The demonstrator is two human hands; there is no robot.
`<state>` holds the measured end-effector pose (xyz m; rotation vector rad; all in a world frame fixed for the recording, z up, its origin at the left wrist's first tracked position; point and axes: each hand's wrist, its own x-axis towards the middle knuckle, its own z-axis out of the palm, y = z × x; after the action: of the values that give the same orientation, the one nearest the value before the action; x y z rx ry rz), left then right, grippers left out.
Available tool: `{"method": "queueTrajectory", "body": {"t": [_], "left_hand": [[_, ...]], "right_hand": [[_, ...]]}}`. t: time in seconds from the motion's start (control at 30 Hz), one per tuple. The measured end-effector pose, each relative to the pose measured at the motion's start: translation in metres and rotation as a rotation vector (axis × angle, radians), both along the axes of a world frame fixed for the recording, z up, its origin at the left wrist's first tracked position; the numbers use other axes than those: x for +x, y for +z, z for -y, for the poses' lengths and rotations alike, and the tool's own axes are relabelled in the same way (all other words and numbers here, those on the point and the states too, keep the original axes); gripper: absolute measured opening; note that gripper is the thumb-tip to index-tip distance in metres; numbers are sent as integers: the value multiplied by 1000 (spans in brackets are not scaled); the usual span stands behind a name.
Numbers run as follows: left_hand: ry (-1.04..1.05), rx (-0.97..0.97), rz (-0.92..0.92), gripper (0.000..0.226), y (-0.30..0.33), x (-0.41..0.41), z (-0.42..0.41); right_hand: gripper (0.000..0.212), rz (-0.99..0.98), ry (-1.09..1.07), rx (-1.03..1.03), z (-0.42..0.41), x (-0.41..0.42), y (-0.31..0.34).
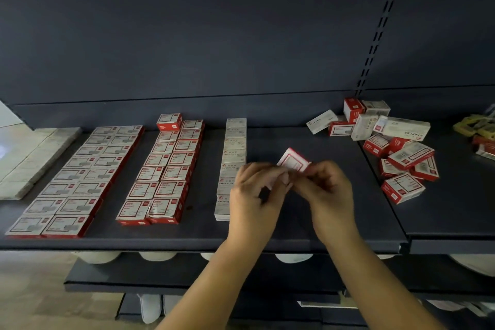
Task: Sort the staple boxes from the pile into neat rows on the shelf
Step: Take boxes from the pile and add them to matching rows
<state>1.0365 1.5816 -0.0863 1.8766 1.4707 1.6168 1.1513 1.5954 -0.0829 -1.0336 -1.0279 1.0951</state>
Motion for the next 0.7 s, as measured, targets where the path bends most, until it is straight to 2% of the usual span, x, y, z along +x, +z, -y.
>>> {"method": "queueTrajectory", "body": {"t": [0.07,0.13,0.23,0.3,0.53,0.7], "left_hand": [[44,-126,78,23,-5,-1,2],[0,-334,322,23,-3,1,4],[-165,-589,726,8,6,5,3],[-222,-624,842,6,11,4,1],[-239,-591,958,12,16,3,0],[-250,-566,963,26,16,2,-1]], "right_hand": [[21,-339,32,-82,0,-1,3],[26,-527,47,-117,-1,0,7],[32,-614,77,-118,1,0,11],[31,-616,85,-120,2,1,12],[33,-570,123,-137,3,6,8],[51,-557,189,-121,3,10,2]]}}
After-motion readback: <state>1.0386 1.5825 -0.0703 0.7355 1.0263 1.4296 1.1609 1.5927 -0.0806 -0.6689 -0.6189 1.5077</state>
